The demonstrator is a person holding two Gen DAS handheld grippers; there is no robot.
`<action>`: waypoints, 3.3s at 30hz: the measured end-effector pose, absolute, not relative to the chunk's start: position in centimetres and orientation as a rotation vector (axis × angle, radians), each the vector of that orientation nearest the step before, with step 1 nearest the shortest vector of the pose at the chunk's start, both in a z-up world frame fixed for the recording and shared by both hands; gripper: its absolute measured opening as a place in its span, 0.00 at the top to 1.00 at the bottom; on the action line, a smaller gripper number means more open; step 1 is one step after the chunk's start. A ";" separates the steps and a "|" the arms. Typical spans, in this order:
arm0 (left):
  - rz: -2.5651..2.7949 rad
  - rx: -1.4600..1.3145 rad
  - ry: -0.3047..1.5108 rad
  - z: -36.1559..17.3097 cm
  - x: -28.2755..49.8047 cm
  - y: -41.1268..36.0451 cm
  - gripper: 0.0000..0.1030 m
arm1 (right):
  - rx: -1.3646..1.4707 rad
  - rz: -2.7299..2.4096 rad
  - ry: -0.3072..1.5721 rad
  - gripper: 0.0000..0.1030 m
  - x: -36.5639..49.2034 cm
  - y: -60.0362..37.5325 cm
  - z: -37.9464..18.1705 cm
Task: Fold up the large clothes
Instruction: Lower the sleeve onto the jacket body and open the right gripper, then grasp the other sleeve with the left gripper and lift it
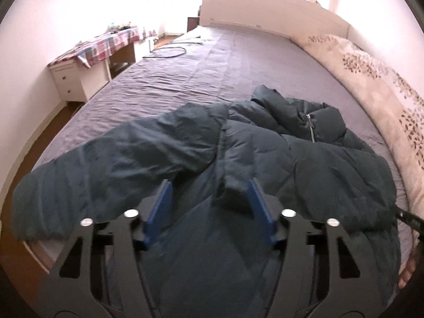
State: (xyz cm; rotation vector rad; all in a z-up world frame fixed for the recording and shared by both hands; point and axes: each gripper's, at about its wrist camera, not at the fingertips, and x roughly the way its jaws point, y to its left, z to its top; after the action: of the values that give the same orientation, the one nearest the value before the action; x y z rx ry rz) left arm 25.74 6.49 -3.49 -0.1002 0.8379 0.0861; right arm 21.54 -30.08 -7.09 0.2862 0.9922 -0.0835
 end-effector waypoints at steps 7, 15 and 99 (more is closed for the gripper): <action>0.136 -0.054 0.962 -7.0 28.5 5.1 0.69 | 0.244 -0.078 1.040 0.64 21.5 -30.6 -9.0; 0.162 0.019 1.013 -9.1 28.6 4.2 0.68 | 0.215 -0.088 1.080 0.64 21.8 -30.3 -10.0; 0.455 -0.645 0.638 -7.0 17.9 33.1 0.96 | -0.028 0.101 1.083 0.64 14.7 -18.9 -7.6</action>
State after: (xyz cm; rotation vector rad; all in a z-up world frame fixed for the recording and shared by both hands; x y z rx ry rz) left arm 17.92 33.13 -7.02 -0.6451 0.6381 0.4552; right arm 14.70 -18.92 -7.60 -0.0277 1.0827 0.1010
